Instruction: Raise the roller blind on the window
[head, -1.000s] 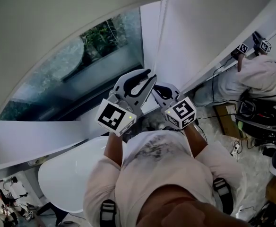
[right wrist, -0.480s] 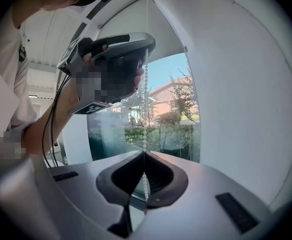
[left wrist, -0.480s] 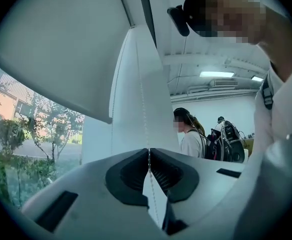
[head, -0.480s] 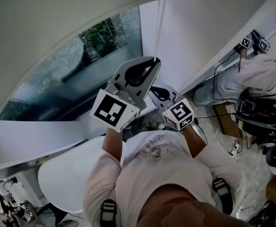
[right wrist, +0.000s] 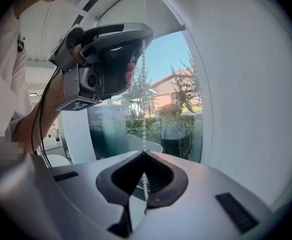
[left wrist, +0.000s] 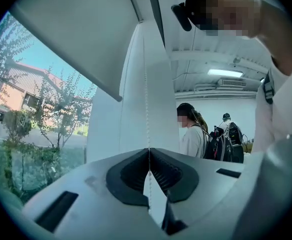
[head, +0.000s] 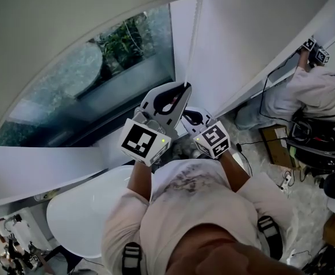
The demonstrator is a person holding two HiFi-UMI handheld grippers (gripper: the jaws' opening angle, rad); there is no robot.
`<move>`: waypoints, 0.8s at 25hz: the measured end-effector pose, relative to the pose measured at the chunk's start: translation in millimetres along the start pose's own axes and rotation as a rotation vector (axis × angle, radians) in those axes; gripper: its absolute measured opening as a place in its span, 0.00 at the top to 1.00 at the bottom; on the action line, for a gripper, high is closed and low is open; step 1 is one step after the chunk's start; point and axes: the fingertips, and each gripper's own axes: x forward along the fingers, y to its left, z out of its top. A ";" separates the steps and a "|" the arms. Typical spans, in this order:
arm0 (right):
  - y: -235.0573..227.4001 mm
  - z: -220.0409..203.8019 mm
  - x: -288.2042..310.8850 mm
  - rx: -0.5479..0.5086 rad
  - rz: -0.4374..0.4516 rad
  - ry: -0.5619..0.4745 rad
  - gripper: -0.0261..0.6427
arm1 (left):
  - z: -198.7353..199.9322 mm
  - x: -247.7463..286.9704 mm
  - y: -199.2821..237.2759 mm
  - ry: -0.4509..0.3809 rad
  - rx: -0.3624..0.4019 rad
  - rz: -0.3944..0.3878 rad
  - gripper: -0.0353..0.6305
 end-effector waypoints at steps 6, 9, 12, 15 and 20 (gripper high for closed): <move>-2.8 -18.2 4.1 0.007 -0.003 0.036 0.87 | -19.0 -4.3 -1.1 0.008 -0.044 0.006 0.93; -3.8 -28.3 5.9 0.012 -0.003 0.055 0.87 | -30.1 -5.5 -1.6 0.016 -0.064 0.006 0.93; -4.0 -38.8 8.8 0.013 -0.001 0.075 0.87 | -41.8 -5.9 -2.6 0.036 -0.082 0.002 0.93; -4.8 -49.2 9.9 0.022 0.000 0.095 0.87 | -52.4 -6.6 -4.2 0.053 -0.102 0.002 0.93; -5.9 -66.5 15.4 0.029 0.003 0.131 0.87 | -70.5 -8.1 -1.8 0.069 -0.127 0.009 0.93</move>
